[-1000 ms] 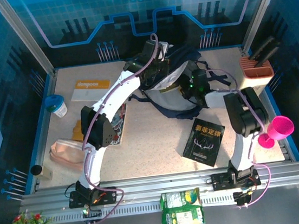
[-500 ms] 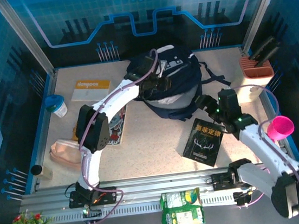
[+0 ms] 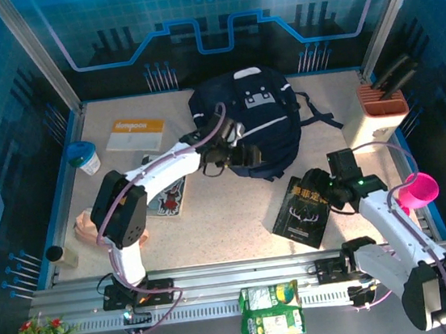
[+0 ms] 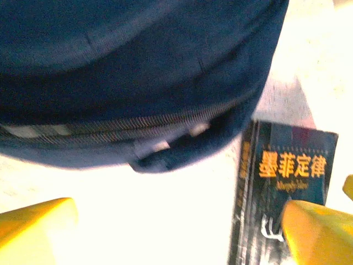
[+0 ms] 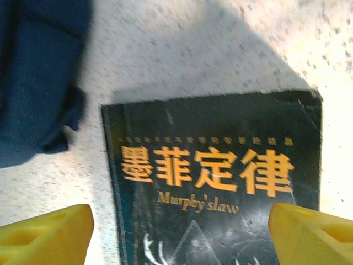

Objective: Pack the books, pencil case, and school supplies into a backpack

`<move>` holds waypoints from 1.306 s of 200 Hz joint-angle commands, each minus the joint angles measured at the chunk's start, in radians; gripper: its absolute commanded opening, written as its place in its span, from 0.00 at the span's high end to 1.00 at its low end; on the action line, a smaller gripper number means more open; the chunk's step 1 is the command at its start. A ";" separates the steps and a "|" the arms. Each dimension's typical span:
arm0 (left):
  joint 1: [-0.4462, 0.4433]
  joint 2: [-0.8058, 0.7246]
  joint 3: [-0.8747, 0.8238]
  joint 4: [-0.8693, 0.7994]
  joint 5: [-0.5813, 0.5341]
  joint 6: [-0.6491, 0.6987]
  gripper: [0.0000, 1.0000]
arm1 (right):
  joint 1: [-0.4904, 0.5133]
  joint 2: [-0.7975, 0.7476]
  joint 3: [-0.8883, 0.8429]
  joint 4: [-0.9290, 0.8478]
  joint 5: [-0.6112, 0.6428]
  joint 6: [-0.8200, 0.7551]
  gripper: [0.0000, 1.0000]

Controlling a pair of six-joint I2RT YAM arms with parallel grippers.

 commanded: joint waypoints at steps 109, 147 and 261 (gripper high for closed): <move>-0.118 0.095 -0.087 0.134 0.183 -0.211 0.27 | -0.091 0.188 -0.063 0.243 -0.237 0.013 0.20; -0.137 0.128 -0.065 0.127 0.183 -0.223 0.36 | -0.087 0.113 0.029 -0.007 -0.073 -0.114 0.26; -0.156 0.212 -0.016 0.123 0.239 -0.265 0.54 | -0.080 0.180 -0.044 0.006 -0.145 -0.113 0.58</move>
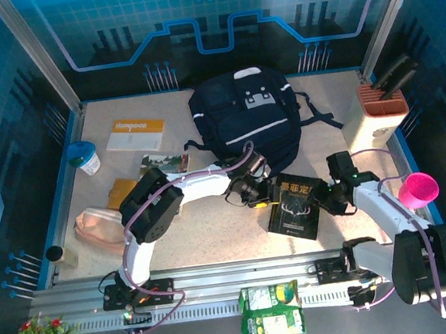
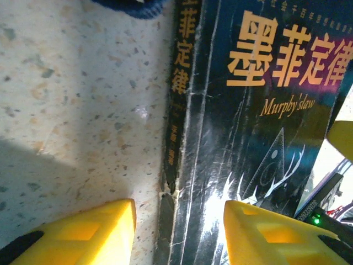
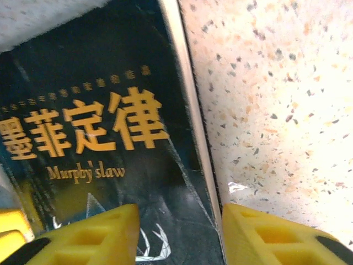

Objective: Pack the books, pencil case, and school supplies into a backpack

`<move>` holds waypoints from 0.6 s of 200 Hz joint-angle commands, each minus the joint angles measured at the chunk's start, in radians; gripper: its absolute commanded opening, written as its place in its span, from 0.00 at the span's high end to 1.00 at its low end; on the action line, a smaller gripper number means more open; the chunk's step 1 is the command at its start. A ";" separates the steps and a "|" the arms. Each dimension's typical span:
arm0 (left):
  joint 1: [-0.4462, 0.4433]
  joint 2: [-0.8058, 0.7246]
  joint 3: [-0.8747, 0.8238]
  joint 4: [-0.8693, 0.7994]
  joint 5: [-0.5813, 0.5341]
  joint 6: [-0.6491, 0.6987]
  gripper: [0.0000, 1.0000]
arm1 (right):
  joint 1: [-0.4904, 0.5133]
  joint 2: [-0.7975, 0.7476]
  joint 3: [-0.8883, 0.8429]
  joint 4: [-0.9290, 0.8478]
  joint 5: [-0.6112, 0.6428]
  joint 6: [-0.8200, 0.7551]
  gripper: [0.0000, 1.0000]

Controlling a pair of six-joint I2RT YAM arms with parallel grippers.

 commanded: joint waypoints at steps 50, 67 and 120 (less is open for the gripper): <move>-0.014 0.063 0.058 0.030 0.118 -0.013 0.54 | -0.005 0.076 -0.043 0.076 -0.134 0.027 0.58; -0.014 0.058 0.064 0.050 0.150 -0.017 0.54 | -0.010 0.096 -0.052 0.097 -0.171 0.032 0.57; -0.017 -0.055 0.012 0.174 0.211 -0.018 0.57 | -0.029 0.125 -0.031 0.099 -0.231 0.030 0.60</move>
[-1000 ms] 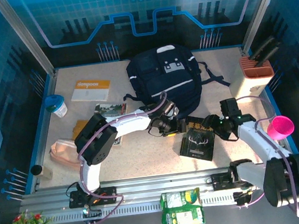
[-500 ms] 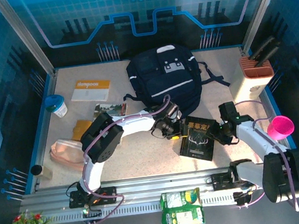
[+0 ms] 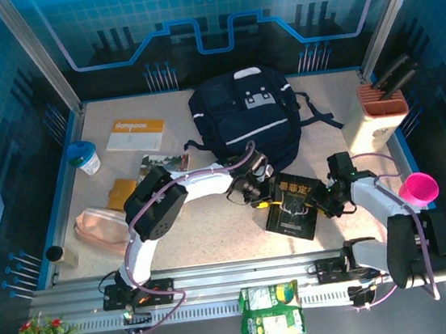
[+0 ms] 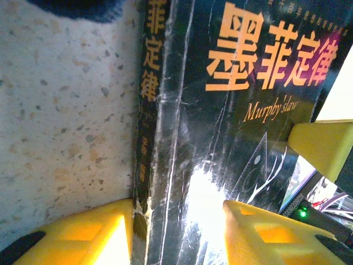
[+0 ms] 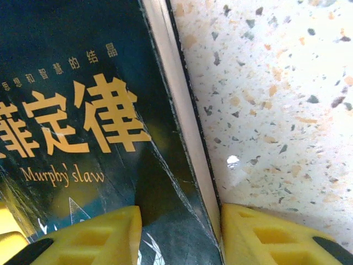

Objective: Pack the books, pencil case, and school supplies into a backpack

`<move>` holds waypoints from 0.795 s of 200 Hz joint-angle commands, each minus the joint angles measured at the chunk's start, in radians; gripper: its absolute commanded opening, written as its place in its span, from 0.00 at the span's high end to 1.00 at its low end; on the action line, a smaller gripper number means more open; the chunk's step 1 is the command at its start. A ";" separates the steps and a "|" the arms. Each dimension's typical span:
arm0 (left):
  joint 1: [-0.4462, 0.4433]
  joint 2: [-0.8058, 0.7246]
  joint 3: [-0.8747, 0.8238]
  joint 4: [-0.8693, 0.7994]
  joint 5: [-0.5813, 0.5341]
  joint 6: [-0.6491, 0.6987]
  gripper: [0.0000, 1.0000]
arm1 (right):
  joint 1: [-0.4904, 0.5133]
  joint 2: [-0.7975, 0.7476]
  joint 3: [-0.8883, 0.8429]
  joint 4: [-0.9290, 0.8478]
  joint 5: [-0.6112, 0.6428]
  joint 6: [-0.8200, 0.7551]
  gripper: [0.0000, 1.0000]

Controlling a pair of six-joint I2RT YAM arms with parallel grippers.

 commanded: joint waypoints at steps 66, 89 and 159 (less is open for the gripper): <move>-0.053 -0.175 -0.141 0.305 0.139 -0.068 0.61 | -0.003 -0.134 -0.067 0.022 -0.128 0.054 0.63; -0.055 -0.167 -0.154 0.306 0.119 -0.088 0.62 | -0.006 -0.146 -0.073 0.029 -0.146 0.052 0.63; -0.058 -0.217 -0.182 0.255 0.061 -0.111 0.77 | -0.006 -0.220 -0.080 0.005 -0.109 0.032 0.61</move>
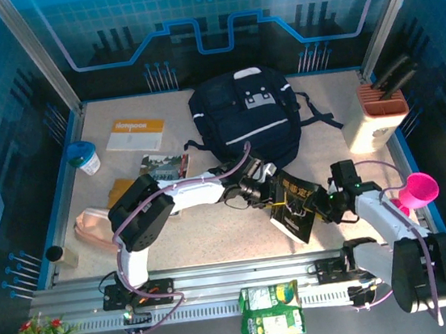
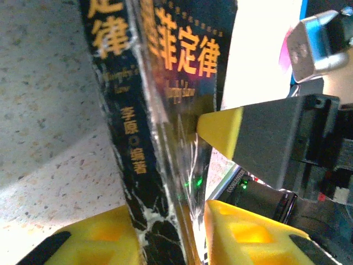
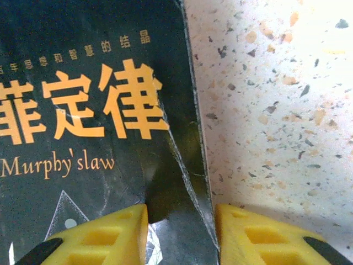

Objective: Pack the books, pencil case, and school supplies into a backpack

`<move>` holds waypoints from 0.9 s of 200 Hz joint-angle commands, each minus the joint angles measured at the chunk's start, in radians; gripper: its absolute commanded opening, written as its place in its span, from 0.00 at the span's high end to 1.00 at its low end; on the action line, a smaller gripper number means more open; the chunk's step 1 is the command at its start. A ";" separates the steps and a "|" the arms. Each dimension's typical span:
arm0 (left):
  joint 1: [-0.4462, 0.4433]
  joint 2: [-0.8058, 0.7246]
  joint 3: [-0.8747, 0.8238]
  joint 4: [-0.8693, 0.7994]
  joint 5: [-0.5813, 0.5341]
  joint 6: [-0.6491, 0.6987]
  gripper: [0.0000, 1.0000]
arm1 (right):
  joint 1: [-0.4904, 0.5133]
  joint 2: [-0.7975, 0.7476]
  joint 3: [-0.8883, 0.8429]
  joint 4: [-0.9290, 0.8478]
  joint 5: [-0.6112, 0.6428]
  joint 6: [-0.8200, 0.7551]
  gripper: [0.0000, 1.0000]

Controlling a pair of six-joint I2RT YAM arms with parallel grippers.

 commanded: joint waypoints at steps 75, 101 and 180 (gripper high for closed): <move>-0.032 -0.240 -0.079 -0.074 -0.092 0.047 0.86 | -0.007 -0.175 0.110 -0.100 0.065 -0.064 0.35; -0.018 -0.303 -0.066 -0.125 -0.204 0.084 0.87 | -0.008 -0.186 0.145 -0.037 -0.007 -0.065 0.24; 0.185 -0.419 -0.075 0.086 -0.303 -0.023 0.88 | 0.020 -0.137 0.172 0.333 -0.245 0.135 0.10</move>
